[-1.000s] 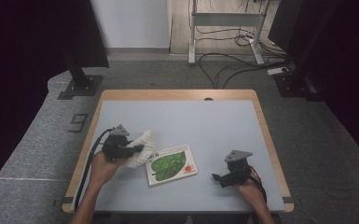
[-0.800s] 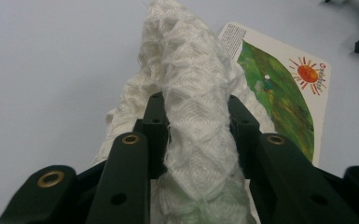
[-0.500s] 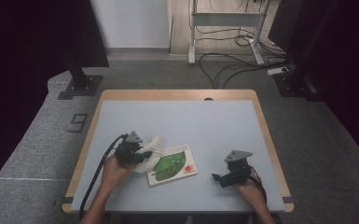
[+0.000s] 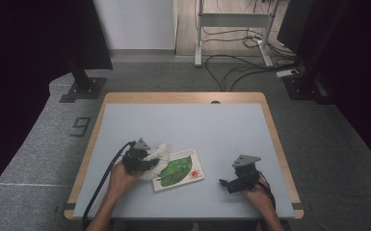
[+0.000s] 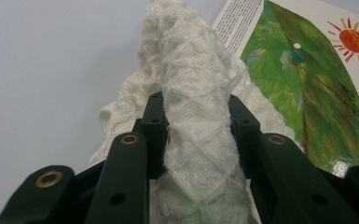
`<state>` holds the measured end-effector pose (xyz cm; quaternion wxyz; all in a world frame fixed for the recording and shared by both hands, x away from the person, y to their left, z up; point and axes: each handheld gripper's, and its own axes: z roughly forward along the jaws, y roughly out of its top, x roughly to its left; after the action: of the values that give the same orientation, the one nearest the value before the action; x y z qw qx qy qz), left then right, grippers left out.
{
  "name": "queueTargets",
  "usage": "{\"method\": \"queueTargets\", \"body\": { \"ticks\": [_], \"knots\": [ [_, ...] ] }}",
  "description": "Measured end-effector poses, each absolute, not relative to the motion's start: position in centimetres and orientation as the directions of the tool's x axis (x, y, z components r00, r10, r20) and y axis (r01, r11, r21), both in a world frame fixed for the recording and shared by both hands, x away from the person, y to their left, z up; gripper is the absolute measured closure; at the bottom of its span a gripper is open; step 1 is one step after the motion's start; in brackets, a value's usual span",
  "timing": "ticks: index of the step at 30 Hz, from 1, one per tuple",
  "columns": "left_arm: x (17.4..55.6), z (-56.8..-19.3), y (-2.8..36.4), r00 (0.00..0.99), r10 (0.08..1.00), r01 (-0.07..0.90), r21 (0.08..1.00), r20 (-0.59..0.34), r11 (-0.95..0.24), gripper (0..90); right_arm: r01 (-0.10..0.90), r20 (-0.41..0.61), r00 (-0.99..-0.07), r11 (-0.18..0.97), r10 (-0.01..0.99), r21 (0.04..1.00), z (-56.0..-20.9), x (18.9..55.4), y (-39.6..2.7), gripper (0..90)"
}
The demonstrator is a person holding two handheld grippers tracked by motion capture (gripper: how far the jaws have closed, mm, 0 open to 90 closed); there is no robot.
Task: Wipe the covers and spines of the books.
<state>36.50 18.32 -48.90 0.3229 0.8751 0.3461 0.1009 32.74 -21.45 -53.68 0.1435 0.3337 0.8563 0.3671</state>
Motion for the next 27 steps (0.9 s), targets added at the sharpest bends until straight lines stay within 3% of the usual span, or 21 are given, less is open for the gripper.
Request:
{"method": "queueTargets", "body": {
  "ticks": [27],
  "knots": [
    [38.9,-49.3,11.5,0.776,0.626,0.523,0.637,-0.079,-0.567,67.8,0.466,-0.001,-0.736,0.508,0.677,0.725,-53.7,32.7,-21.5,0.0]
  ]
}}
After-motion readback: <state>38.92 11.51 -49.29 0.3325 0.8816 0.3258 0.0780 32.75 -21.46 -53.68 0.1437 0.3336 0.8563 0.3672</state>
